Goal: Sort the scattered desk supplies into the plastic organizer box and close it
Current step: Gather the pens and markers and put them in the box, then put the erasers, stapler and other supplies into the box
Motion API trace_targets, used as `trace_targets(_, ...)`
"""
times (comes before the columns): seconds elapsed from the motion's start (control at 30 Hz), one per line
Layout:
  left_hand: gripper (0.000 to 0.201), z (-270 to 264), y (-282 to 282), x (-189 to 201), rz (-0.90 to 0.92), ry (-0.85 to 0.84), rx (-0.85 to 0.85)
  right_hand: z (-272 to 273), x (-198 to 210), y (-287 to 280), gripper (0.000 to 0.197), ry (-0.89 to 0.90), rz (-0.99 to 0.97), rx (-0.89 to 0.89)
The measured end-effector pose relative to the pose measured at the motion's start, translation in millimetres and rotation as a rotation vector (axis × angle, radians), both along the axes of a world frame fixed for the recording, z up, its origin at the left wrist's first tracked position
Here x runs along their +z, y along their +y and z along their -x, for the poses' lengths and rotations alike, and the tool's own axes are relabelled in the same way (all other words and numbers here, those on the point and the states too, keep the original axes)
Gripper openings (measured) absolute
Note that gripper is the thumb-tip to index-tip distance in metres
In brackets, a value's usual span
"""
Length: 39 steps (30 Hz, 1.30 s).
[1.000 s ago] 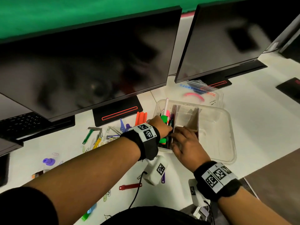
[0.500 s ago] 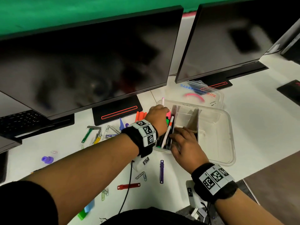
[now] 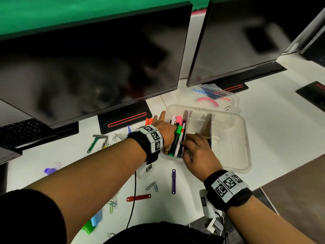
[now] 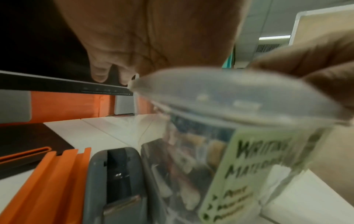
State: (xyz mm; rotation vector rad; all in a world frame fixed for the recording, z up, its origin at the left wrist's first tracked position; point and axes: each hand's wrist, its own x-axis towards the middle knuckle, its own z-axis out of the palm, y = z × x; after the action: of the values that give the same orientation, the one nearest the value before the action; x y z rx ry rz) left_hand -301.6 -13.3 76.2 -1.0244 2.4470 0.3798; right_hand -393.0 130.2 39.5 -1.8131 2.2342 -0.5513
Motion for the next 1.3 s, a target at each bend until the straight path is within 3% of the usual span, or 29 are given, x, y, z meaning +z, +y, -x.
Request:
trace_targets(0.07, 0.047, -5.9, 6.5, 8.1, 0.012, -0.005, -0.041, 0.0, -0.2, -0.1, 0.044, 0.001, 0.007, 0.004)
trace_targets(0.13, 0.043, -15.9, 8.9, 11.6, -0.008, 0.131, -0.060, 0.3, 0.6, -0.7, 0.045, -0.004, 0.015, -0.009)
trace_targets(0.3, 0.030, -65.3, -3.1, 28.1, -0.145, 0.430, 0.097, -4.4, 6.6, -11.3, 0.038, -0.023, -0.011, -0.072)
trace_targets(0.43, 0.023, -122.5, -23.1, 34.6, -0.087, 0.432, 0.232, -30.2, 22.2, -36.8, 0.032, -0.044, 0.071, -0.110)
trace_targets(0.53, 0.022, -179.1, -34.8, 25.5, -0.064, 0.319, 0.322, -67.7, 27.5, -46.8, 0.025, -0.096, 0.137, 0.141)
trace_targets(0.6, 0.025, -211.5, -35.9, 14.4, -0.083, 0.210, 0.337, -89.2, 23.2, -43.5, 0.021, -0.135, 0.027, 0.325)
trace_targets(0.7, 0.029, -260.0, -27.5, -5.7, -0.123, 0.089, 0.372, -116.4, 3.0, -36.7, 0.028, 0.014, -0.345, 0.466)
trace_targets(0.77, 0.032, -284.4, -18.7, -18.9, -0.144, 0.033, 0.388, -119.7, -11.6, -33.7, 0.039, 0.180, -0.623, 0.426)
trace_targets(0.87, 0.038, -323.9, -3.5, -41.3, -0.134, -0.047, 0.431, -116.7, -26.6, -28.2, 0.061, 0.298, -0.831, 0.256)
trace_targets(0.97, 0.039, -353.3, 7.5, -57.1, -0.078, -0.063, 0.513, -118.0, -40.1, -16.2, 0.083, 0.305, -0.951, 0.177)
trace_targets(1.1, 0.036, -376.6, 9.3, -62.0, -0.024, 0.018, 0.667, -134.4, -53.6, -9.3, 0.097, 0.215, -0.938, 0.078)
trace_targets(1.3, 0.039, -390.2, 9.2, -70.0, 0.008, 0.058, 0.889, -168.7, -56.2, -26.7, 0.098, 0.134, -0.919, 0.249)
